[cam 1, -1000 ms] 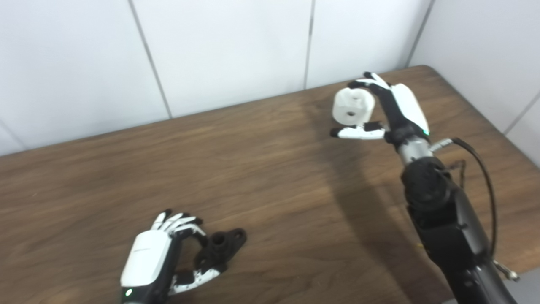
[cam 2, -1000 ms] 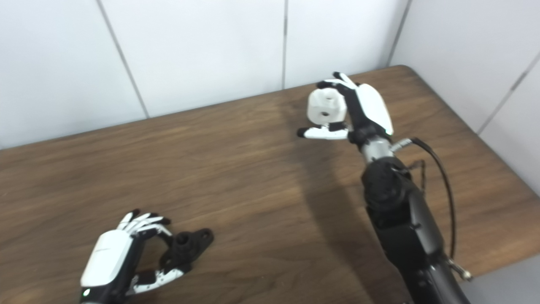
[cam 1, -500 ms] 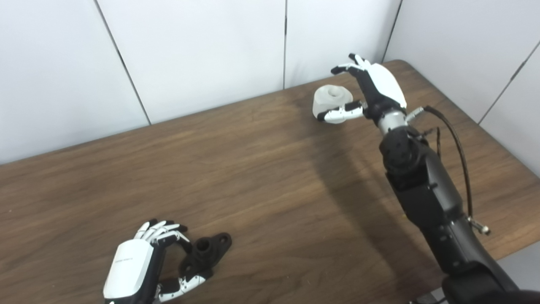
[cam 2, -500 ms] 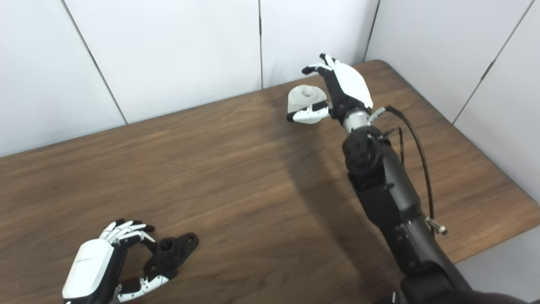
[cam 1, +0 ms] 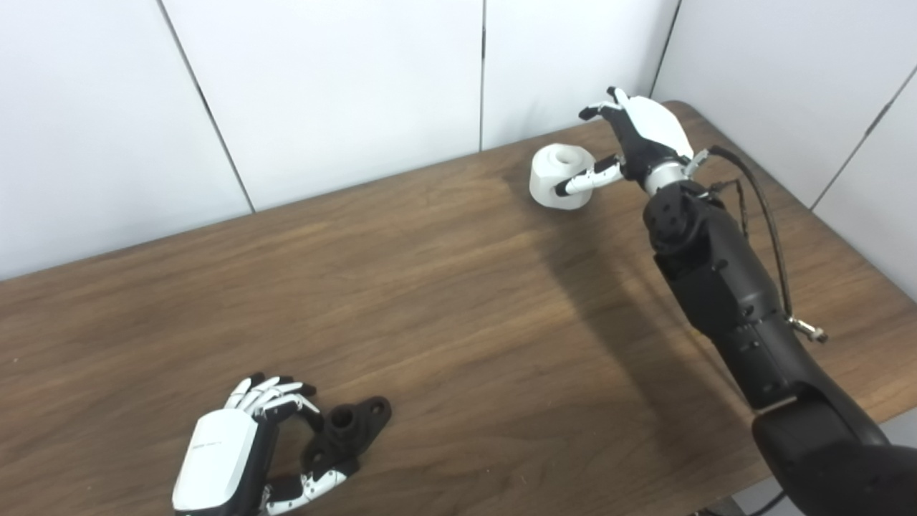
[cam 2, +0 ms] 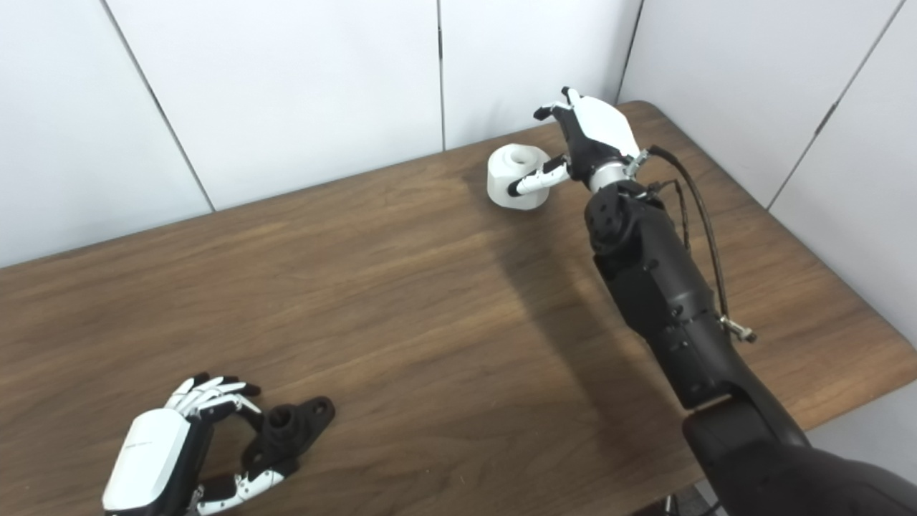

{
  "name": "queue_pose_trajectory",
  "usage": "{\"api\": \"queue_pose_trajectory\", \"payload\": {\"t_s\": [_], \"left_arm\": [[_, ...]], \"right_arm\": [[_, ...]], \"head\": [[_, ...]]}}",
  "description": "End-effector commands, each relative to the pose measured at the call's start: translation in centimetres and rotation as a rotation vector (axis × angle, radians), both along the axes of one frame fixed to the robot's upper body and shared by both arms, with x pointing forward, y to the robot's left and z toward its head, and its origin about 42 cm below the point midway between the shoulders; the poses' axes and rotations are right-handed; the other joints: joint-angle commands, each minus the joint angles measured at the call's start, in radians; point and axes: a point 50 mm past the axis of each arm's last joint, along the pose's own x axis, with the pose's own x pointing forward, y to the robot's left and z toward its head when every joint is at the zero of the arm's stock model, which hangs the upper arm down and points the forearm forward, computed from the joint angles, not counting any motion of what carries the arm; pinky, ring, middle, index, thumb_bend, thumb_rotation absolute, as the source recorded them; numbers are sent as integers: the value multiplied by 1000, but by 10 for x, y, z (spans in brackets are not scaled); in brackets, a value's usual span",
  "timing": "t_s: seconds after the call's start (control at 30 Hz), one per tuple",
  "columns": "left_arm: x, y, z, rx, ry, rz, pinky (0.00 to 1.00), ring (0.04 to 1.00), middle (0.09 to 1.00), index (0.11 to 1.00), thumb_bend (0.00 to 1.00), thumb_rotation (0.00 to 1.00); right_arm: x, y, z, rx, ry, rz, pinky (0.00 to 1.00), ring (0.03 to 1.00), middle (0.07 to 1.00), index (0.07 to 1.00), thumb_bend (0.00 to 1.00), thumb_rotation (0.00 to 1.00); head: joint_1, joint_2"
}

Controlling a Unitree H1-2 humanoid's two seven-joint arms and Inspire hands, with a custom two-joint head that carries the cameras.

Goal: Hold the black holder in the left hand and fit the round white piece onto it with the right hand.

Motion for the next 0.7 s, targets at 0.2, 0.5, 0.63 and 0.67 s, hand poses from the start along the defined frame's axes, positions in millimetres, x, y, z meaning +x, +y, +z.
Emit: {"api": "queue_pose_trajectory", "payload": {"t_s": [0.2, 0.5, 0.63, 0.67], "left_arm": [[-2, 9, -8, 56, 29, 17, 918, 827, 730, 485, 521, 45], [-1, 8, -9, 54, 26, 21, 918, 828, 731, 485, 521, 45], [0, 8, -10, 50, 22, 23, 917, 826, 730, 485, 521, 45], [0, 8, -9, 52, 22, 23, 915, 825, 731, 485, 521, 45]], "right_arm": [[18, -12, 40, -81, -6, -13, 1000, 1000, 1000, 848, 974, 322], [19, -8, 36, -101, 42, -1, 1000, 1000, 993, 816, 975, 326], [20, -7, 35, -111, 52, 5, 1000, 1000, 989, 801, 963, 333], [20, -6, 35, -114, 54, 6, 1000, 1000, 989, 798, 957, 337]], "head": [[3, 2], [6, 0], [5, 2], [5, 2]]}}
